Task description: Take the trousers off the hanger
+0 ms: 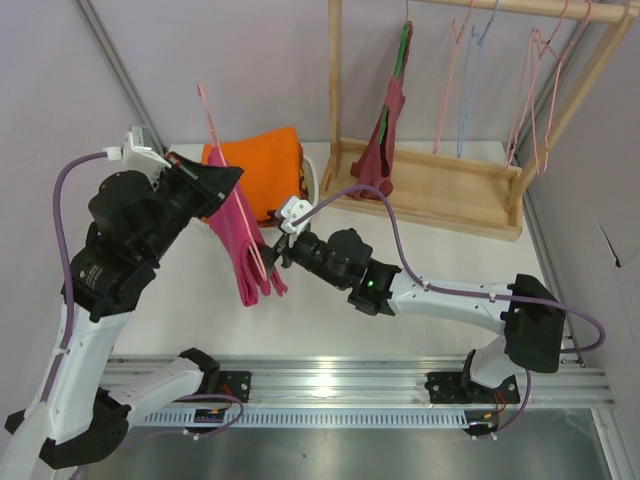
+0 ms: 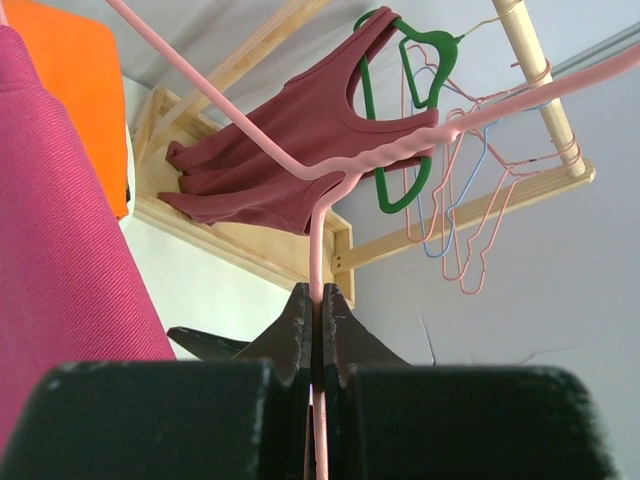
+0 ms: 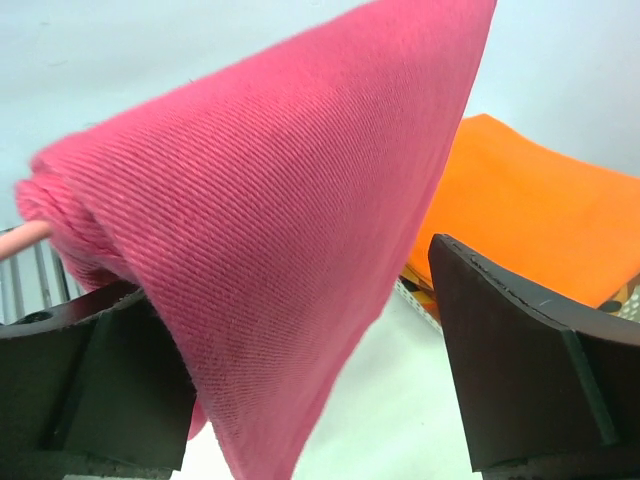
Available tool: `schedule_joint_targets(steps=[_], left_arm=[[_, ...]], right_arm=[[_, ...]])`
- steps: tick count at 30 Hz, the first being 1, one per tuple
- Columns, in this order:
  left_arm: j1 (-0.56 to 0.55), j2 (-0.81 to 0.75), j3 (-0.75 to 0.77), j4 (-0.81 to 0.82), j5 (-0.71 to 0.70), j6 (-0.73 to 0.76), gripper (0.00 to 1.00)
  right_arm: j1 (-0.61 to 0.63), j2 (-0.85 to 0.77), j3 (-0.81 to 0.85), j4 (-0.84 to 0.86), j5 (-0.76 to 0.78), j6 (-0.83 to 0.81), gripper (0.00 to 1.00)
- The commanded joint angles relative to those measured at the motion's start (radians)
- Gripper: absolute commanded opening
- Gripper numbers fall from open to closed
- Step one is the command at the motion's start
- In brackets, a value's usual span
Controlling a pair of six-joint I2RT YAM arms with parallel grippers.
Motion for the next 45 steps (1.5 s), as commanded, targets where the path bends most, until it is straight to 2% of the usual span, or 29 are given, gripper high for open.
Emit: schedule_joint_targets(steps=[1,5,12,16,19,25,26,29,34,38,45], left_arm=[[0.002,-0.027,0.015,0.160,0.016,-0.005,0.00],[0.002,-0.030,0.012,0.169,0.020,-0.010,0.00],[0.002,-0.043,0.014,0.192,0.045,-0.017,0.00],[0.002,-0.048,-0.001,0.209,0.060,-0.028,0.00],[0.003,-0.042,-0.009,0.212,0.077,-0.028,0.00],[0.002,-0.040,-0.020,0.209,0.072,-0.016,0.00],[0.003,-0.042,-0.027,0.206,0.068,-0.013,0.00],[0.002,-0.059,-0.044,0.189,0.039,-0.002,0.00],[0.002,-0.088,-0.064,0.111,-0.035,0.010,0.00],[0.003,-0.105,-0.116,0.083,-0.061,0.006,0.00],[0.002,-0.126,-0.161,0.073,-0.089,0.018,0.00]], right_arm=[[0.000,-0.061,0.020,0.102,-0.046,0.025,0.89],[0.000,-0.047,0.021,0.131,-0.063,0.050,0.91],[-0.005,0.009,0.041,0.168,0.031,0.094,0.90],[-0.011,0.019,0.056,0.179,0.020,0.103,0.89],[-0.011,0.028,0.076,0.171,0.019,0.093,0.80],[-0.008,0.025,0.090,0.162,0.020,0.085,0.44],[-0.008,0.020,0.092,0.163,0.023,0.087,0.33],[-0.009,0.016,0.101,0.163,0.042,0.087,0.18],[-0.015,0.003,0.110,0.178,0.051,0.061,0.13],[-0.023,-0.003,0.121,0.232,0.052,0.045,0.01],[-0.029,0.036,0.194,0.318,0.043,0.039,0.00]])
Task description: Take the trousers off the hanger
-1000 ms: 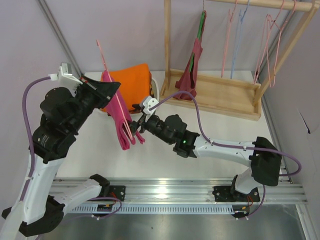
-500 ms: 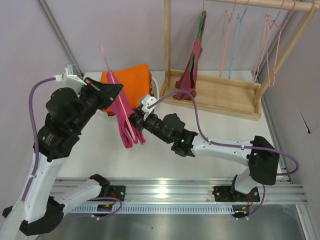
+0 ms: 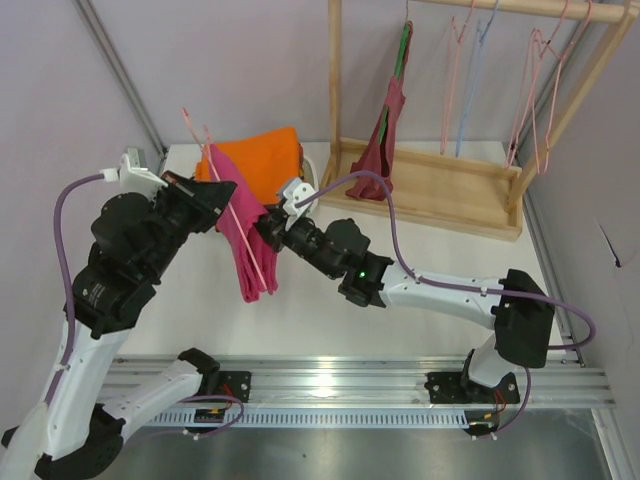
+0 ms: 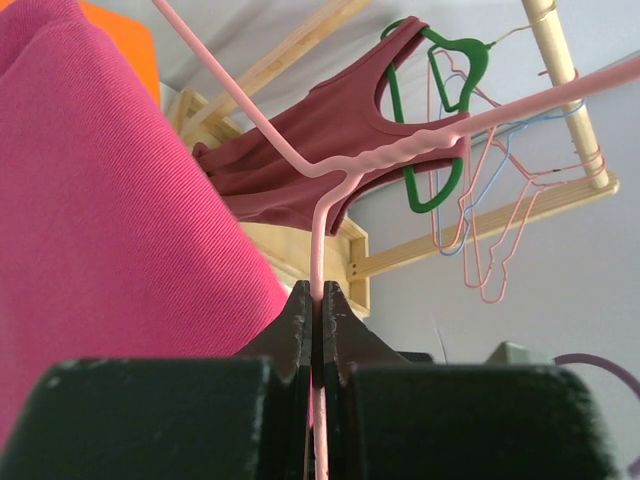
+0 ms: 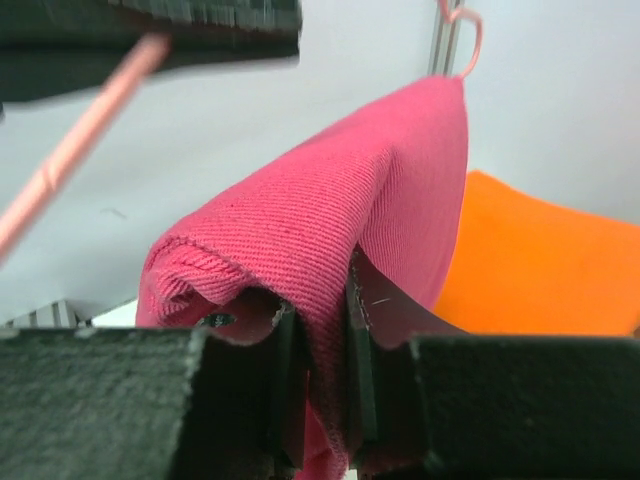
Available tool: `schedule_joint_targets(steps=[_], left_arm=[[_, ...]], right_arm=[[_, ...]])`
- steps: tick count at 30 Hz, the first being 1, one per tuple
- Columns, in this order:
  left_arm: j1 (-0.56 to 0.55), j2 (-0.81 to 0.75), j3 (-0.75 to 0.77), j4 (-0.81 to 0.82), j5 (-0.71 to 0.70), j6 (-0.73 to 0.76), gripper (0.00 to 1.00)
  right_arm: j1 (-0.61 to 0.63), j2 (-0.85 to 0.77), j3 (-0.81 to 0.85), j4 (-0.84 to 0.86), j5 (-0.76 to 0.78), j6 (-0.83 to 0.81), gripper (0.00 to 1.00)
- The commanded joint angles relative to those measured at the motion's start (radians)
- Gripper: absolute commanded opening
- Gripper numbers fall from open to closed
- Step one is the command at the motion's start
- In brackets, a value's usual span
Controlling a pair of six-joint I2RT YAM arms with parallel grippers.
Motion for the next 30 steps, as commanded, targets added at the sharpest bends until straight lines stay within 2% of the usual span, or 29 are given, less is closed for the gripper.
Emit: schedule_joint_targets(steps=[1,14,30], left_arm=[[0.002,-0.023,-0.010,0.027,-0.043,0.033,0.00],[0.003,-0.084,-0.069,-0.047,-0.156,0.033,0.00],[0.006,-0.141,-0.171,-0.141,-0.276,-0.010,0.00]], right_arm=[[-0.009,-0.010,0.122,0.249,0.027,-0.019,0.00],[-0.020,0.029,0.181,0.433,0.062,0.009,0.00],[-0.078,0.102,0.395,0.475,0.044,-0.103,0.00]])
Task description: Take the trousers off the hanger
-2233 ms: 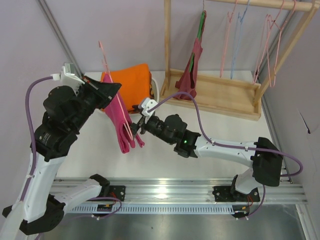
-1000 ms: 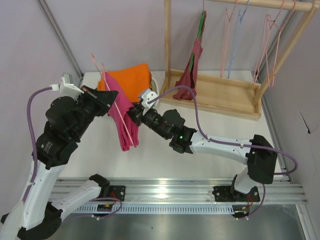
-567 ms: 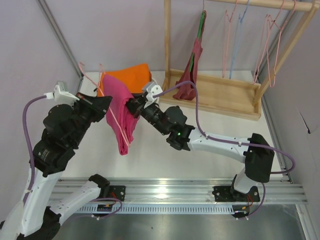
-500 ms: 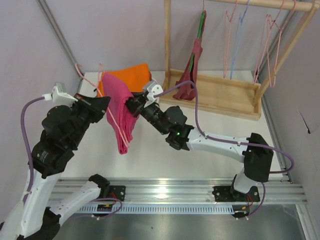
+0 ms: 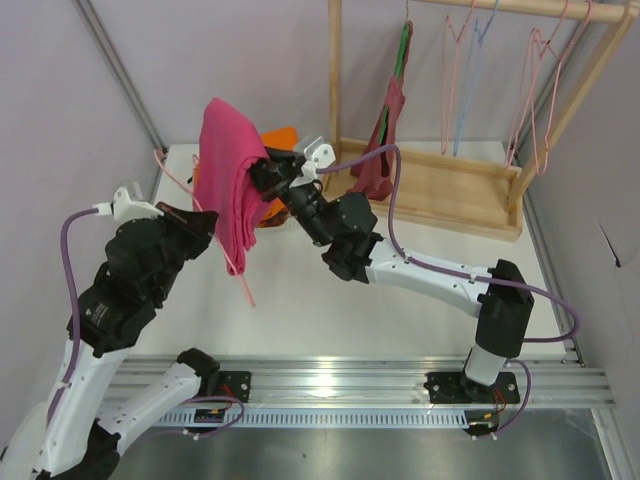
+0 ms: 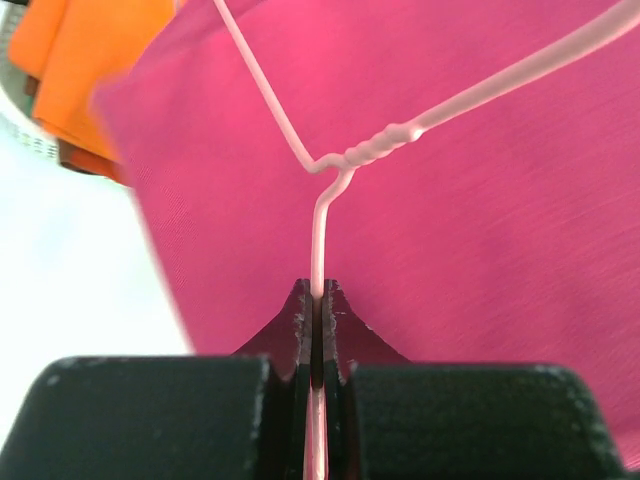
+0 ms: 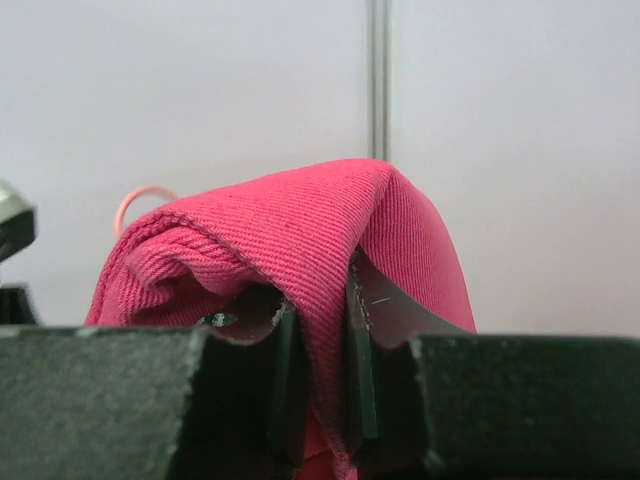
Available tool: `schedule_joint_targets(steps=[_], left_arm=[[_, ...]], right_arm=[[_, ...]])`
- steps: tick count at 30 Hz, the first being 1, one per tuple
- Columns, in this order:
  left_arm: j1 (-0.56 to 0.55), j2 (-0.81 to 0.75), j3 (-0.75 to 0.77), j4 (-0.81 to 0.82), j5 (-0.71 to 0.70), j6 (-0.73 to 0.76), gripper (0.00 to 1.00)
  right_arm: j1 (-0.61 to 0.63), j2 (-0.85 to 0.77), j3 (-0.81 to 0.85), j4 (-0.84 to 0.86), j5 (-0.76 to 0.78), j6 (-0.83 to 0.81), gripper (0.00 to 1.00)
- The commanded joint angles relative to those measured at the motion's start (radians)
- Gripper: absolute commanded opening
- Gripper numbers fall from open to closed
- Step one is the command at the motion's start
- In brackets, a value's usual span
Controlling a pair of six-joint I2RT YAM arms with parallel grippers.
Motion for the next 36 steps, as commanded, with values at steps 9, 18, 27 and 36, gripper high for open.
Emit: schedule_joint_targets(steps=[9,18,27,36], left_arm=[[0.005,-0.075,-0.080,-0.055,-0.076,-0.026,0.00],[0.006,-0.141,-0.100,-0.078,-0.125,-0.005,0.01],[0.008,-0.175,-0.108,-0.101,-0.156,0.003,0.01],[0.008,-0.158,-0.103,-0.091,-0.153,0.017,0.01]], right_arm=[[-0.093,0.080,0.293,0.222,-0.023,-0.101,0.00],[-0.170,0.187,0.368,0.185,-0.145,-0.184,0.00],[-0.296,0.278,0.503,0.083,-0.254,-0.175,0.00],[-0.359,0.388,0.702,0.028,-0.247,-0.230,0.00]])
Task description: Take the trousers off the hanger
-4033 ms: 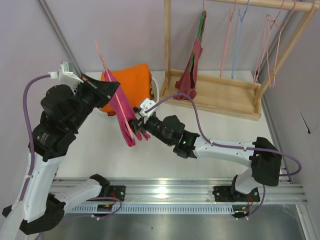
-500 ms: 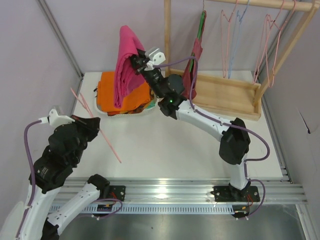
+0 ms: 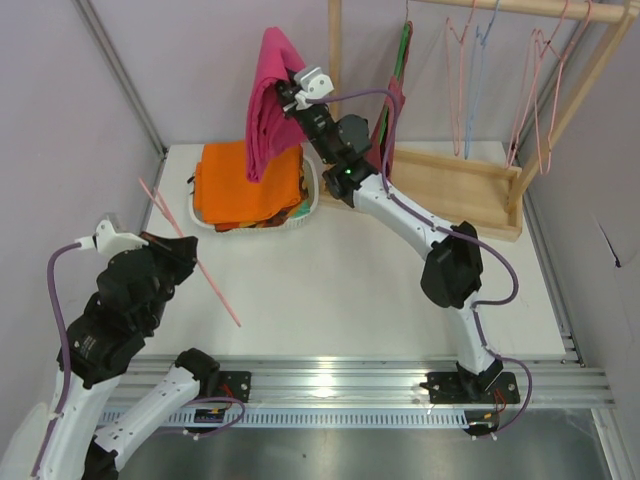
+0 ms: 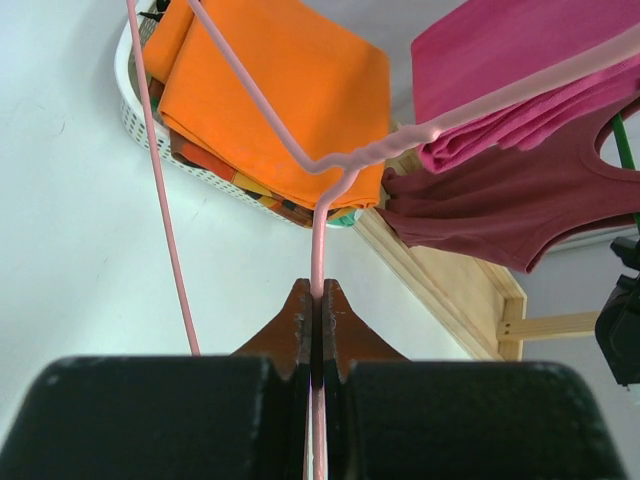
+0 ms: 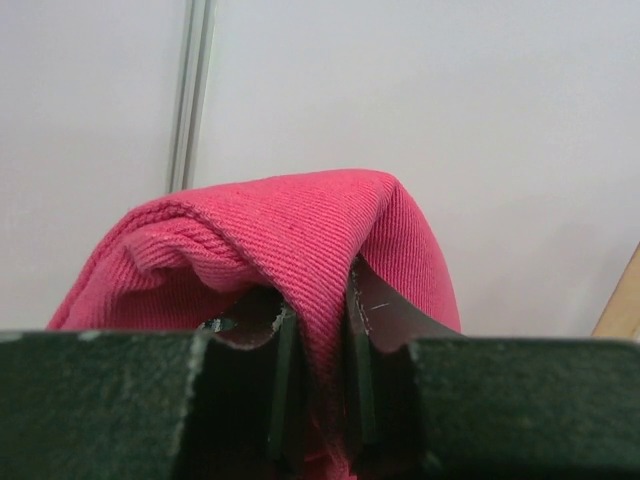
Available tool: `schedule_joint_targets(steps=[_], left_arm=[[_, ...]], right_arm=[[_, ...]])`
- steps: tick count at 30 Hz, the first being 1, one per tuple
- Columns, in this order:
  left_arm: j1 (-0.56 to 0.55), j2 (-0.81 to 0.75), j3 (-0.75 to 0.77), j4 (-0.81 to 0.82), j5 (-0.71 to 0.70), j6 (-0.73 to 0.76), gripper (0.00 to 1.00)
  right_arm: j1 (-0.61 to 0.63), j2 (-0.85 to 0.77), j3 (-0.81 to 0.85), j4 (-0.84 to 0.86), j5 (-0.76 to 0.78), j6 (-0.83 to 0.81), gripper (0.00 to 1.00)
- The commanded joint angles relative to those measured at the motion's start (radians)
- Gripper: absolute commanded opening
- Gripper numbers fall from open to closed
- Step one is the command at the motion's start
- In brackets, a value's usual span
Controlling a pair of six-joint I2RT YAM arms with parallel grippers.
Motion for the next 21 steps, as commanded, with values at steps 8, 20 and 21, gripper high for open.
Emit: schedule_joint_targets(steps=[8,20,21], left_arm=[[0.007,0.017,0.014,0.031,-0.030,0.036,0.01],[0.007,0.029,0.020,0.031,-0.031,0.042,0.01],[0.006,0.027,0.017,0.031,-0.033,0.040,0.01]], right_arm=[[-0.100,0.055,0.203,0.191,-0.198,-0.067,0.00],[-0.161,0.125,0.209,0.260,-0.345,-0.132,0.00],[-0.168,0.128,0.212,0.268,-0.347,-0.115,0.00]])
